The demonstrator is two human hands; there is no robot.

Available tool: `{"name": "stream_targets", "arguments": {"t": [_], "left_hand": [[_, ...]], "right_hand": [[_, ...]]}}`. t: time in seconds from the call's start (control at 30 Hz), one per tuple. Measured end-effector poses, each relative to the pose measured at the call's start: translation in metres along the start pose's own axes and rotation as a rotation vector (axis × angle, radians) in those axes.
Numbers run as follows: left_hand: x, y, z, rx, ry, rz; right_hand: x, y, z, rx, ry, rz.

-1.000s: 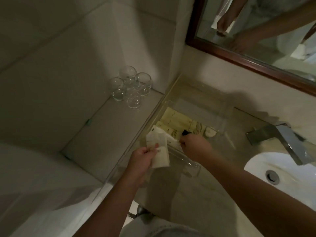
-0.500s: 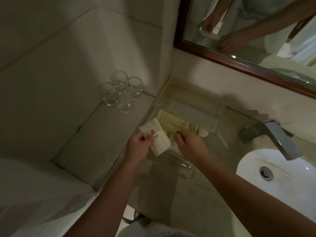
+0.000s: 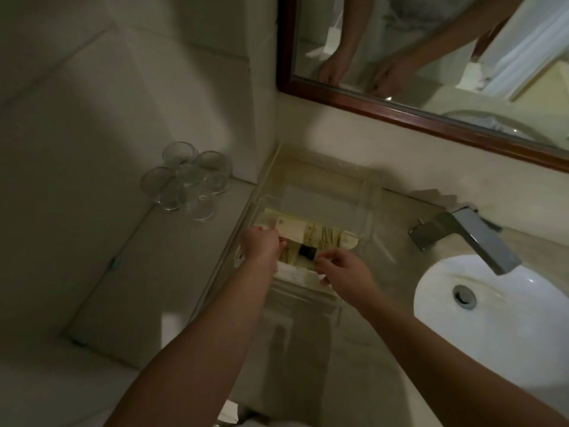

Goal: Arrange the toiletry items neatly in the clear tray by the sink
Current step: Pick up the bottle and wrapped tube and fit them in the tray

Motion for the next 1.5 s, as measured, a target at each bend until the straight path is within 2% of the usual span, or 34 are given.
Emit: {"name": "stream_targets", "arguments": {"t": [0.13,0.2,0.27,0.3,0.43,0.5,0.57,0.67,0.83,0.9,1.1,1.2,1.33,1.5], "left_hand": [[0.007,-0.008,0.008,0.045,0.025,-0.055],[0.004,-0.015,0.013,0.115,0.051,-0.176],[-0.005,-0.011,0.017,0.289,0.06,-0.278],[-0.004,-0.003,0.02,0.398,0.031,-0.272],[-0.011,0.032,0.055,0.911,-0.254,0.009],[-0.035,0.025,0.065,1.026,-0.355,0.05],[-0.064,0.009,0.067,1.007,-0.431,0.038],[-0.109,-0.036,0.05,0.996,-0.537,-0.068],[-0.223,-0.145,-0.025,1.154,-0.768,-0.318],[-0.271,-0.193,-0.075,1.128,-0.783,-0.513],[-0.364,-0.322,-0.198,1.198,-0.875,-0.825],[-0.408,-0.367,-0.227,1.225,-0.923,-0.888],[-0.468,-0.408,-0.237,1.34,-1.112,-0.85],[-0.471,-0.479,-0.245,1.278,-1.004,-0.843]], "right_hand": [[-0.003,0.005,0.001,0.003,0.026,0.017],[-0.005,0.008,0.002,-0.009,0.034,0.028],[-0.01,0.012,0.006,-0.007,0.03,0.036],[-0.012,0.016,0.008,-0.004,0.029,0.046],[-0.033,0.037,0.022,0.006,0.041,0.08],[-0.049,0.055,0.033,0.009,0.055,0.107],[-0.068,0.079,0.049,0.027,0.063,0.148],[-0.102,0.124,0.084,0.075,0.055,0.23],[-0.179,0.214,0.167,0.171,0.015,0.374],[-0.213,0.251,0.205,0.231,0.003,0.425],[-0.306,0.352,0.302,0.364,-0.077,0.607],[-0.332,0.39,0.337,0.4,-0.119,0.676],[-0.341,0.428,0.371,0.479,-0.131,0.725],[-0.32,0.485,0.395,0.451,-0.16,0.736]]}}
Point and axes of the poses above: each hand's wrist, its own x-axis towards the middle knuckle, its own y-axis out of the back of the hand, z = x × y, the point moved 9 cm from there along x, towards the middle knuckle, and after that the axes turned 9 degrees about x, right-handed, at the moved point
